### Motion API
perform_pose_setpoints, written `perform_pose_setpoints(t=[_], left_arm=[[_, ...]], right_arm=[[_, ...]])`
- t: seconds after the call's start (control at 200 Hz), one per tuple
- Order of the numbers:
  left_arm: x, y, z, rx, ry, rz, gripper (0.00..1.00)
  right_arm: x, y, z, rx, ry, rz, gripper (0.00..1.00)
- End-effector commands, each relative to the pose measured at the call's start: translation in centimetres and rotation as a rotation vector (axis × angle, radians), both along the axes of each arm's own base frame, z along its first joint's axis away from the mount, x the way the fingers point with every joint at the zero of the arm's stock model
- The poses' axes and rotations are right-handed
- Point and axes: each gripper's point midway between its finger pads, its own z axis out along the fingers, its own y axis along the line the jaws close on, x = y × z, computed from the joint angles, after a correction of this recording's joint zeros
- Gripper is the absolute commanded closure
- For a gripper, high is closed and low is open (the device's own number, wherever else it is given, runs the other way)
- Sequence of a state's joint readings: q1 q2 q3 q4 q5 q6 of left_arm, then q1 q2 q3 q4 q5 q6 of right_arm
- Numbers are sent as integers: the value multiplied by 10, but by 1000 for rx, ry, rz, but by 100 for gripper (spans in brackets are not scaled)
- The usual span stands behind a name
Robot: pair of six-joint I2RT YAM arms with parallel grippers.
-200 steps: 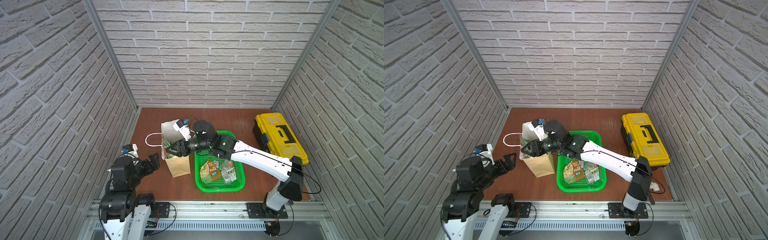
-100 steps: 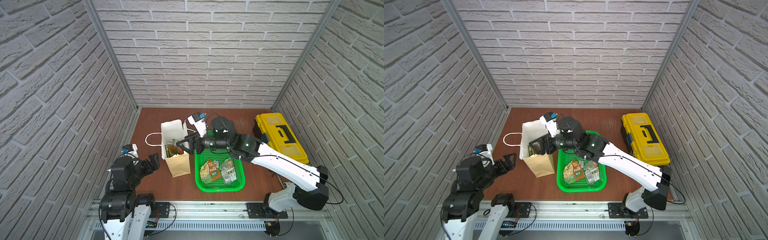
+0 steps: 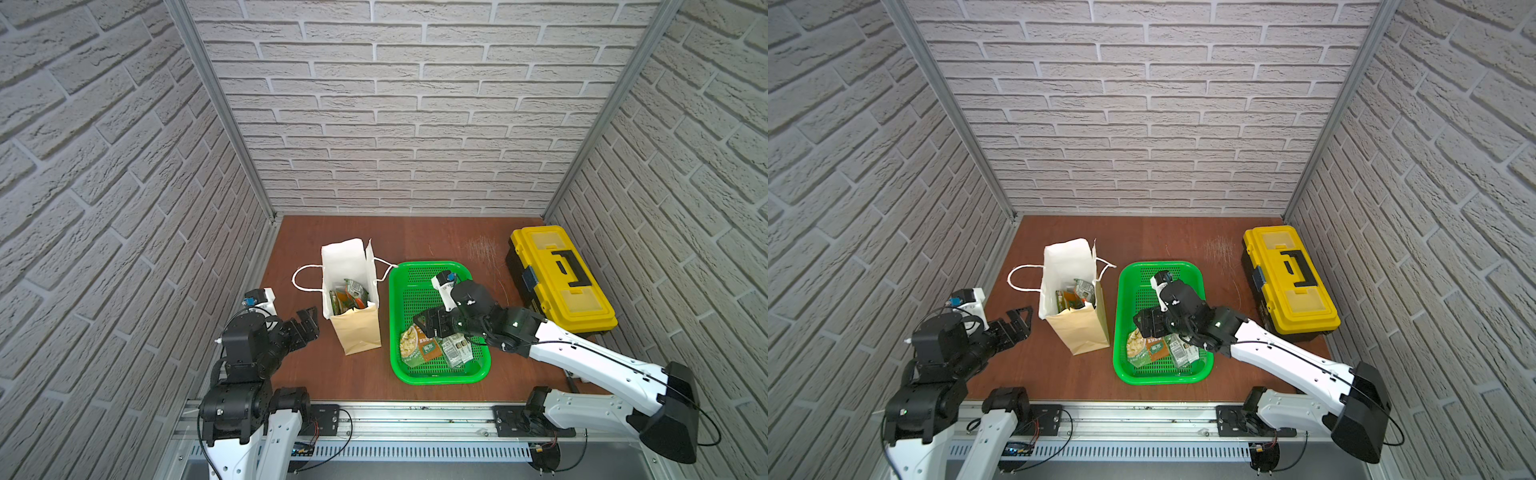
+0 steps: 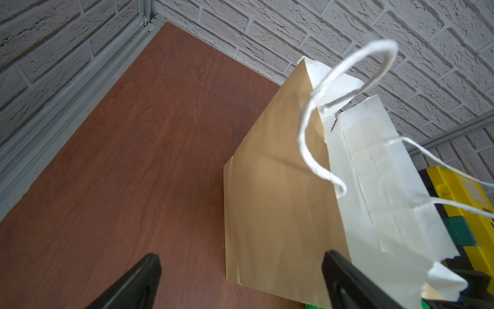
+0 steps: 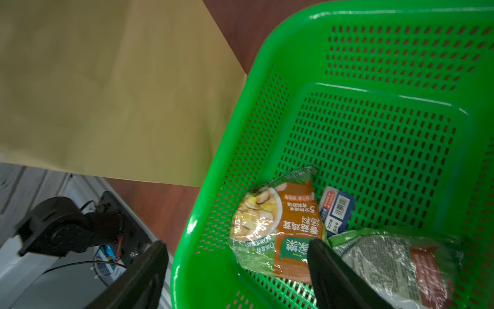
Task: Place the condiment packets inside the bag
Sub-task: Pick up the condiment packet from the storage box.
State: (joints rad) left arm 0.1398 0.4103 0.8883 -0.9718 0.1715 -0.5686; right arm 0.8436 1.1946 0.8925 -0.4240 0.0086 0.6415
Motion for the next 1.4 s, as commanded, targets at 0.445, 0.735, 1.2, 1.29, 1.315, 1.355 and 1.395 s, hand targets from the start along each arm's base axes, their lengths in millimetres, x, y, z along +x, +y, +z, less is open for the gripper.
perform_pose_setpoints(t=[0.445,0.735,1.2,1.29,1.315,1.355,1.395], left_arm=[[3,-1,7,10,-48,-9,2],[2,-1,8,12,-51,-10,2],[1,-1,8,15,-56,-10,2],[1,-1,8,15,-55,-12,2],[1,-1,8,15,-55,-12,2],[1,-1,8,14,-55,-12,2],[1,-1,8,13,-56,-11,2]], right_arm=[[33,43,-99,-66,206,-86,19],[39,33,-126,-171,222,-110,26],[52,41,-37,-74,52,-63,98],[54,41,1,-22,-22,-47,97],[54,41,12,-7,-44,-42,97],[54,41,32,20,-84,-33,97],[54,40,50,43,-124,-28,97]])
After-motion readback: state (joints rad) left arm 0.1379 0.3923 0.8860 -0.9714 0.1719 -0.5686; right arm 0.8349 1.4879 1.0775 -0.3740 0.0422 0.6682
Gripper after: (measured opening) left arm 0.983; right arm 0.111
